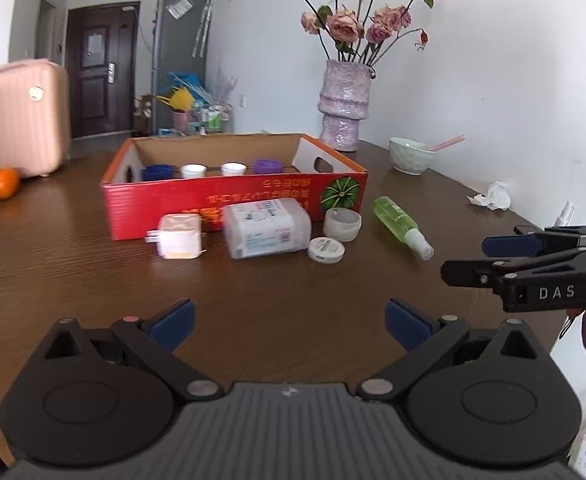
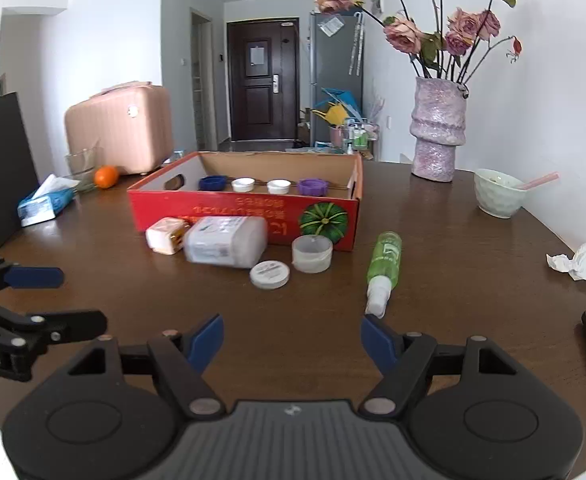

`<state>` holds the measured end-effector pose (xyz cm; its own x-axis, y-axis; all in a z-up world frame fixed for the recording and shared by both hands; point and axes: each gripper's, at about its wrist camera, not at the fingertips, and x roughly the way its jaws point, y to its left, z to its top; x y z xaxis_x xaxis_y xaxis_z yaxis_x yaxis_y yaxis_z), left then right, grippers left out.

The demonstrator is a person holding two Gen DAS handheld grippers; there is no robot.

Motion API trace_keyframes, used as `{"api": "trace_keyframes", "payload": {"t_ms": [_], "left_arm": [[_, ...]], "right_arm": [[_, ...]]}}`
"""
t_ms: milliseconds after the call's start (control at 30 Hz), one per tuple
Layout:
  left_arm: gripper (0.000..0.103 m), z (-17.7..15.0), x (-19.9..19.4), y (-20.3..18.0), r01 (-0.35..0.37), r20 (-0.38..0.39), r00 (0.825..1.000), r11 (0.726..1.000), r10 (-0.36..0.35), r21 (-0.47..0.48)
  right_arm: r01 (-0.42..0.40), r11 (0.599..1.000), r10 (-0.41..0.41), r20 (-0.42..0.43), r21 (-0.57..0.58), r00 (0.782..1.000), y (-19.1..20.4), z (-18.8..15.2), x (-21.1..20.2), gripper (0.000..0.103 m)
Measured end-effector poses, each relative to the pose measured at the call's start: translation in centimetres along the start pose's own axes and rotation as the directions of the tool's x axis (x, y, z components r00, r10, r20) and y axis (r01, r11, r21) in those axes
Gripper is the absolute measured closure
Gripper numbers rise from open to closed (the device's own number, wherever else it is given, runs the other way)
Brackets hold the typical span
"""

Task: Organize rigid objects
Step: 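Grasp the white round lid with the left tool while the right tool grasps the clear plastic ring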

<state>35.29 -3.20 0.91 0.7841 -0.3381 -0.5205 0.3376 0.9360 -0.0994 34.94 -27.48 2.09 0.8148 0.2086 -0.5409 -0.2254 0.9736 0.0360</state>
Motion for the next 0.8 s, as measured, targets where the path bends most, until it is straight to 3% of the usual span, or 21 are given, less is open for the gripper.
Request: {"api": "trace_keyframes", "payload": {"t_ms": [100, 167, 233, 300, 433, 600, 700, 733, 800], "left_arm": [[0.005, 1.1, 2.6, -0.4, 0.022, -0.026, 0.999, 1.0, -0.023, -0.005], [0.011, 1.7, 4.3, -0.8, 0.058, -0.037, 0.998, 0.998, -0.058, -0.016], [0.026, 2.5, 6.4, -1.4, 0.076, -0.058, 0.995, 0.997, -0.078, -0.031], [0.029, 3.3, 8.5, -2.2, 0.082, -0.073, 0.994, 0.996, -0.084, -0.028], [0.033, 4.1, 11.8, -3.8, 0.04, -0.076, 0.996, 0.998, -0.036, 0.051], [0.037, 4.7, 15.5, -4.0, 0.05, -0.137, 0.989, 0.999, -0.048, 0.013], [0.049, 4.7, 16.8, -4.1, 0.046, -0.144, 0.988, 0.999, -0.049, -0.019], [0.064, 4.6, 17.0, -4.1, 0.038, -0.136, 0.99, 0.999, -0.04, -0.017], [0.063, 4.5, 17.1, -4.2, 0.028, -0.124, 0.992, 1.0, -0.029, -0.006]], "right_arm": [[0.02, 1.0, -0.02, 0.0, 0.021, 1.0, -0.8, 0.6, 1.3, 0.03], [0.038, 0.999, -0.038, 0.006, 0.035, 0.999, -1.5, 1.0, 1.9, 0.031], [0.053, 0.997, -0.054, 0.014, 0.05, 0.998, -2.3, 1.3, 2.3, 0.031], [0.069, 0.995, -0.07, 0.016, 0.067, 0.997, -3.1, 1.5, 2.6, 0.031], [0.09, 0.991, -0.092, 0.019, 0.1, 0.996, -4.6, 1.5, 2.5, 0.031], [0.115, 0.988, -0.116, 0.003, 0.102, 0.993, -5.6, 0.9, 2.4, 0.031], [0.114, 0.988, -0.114, -0.003, 0.1, 0.993, -5.9, 0.8, 2.7, 0.031], [0.112, 0.989, -0.112, -0.003, 0.097, 0.994, -5.9, 0.8, 2.7, 0.031], [0.111, 0.989, -0.112, -0.001, 0.092, 0.994, -5.8, 0.9, 3.0, 0.031]]}}
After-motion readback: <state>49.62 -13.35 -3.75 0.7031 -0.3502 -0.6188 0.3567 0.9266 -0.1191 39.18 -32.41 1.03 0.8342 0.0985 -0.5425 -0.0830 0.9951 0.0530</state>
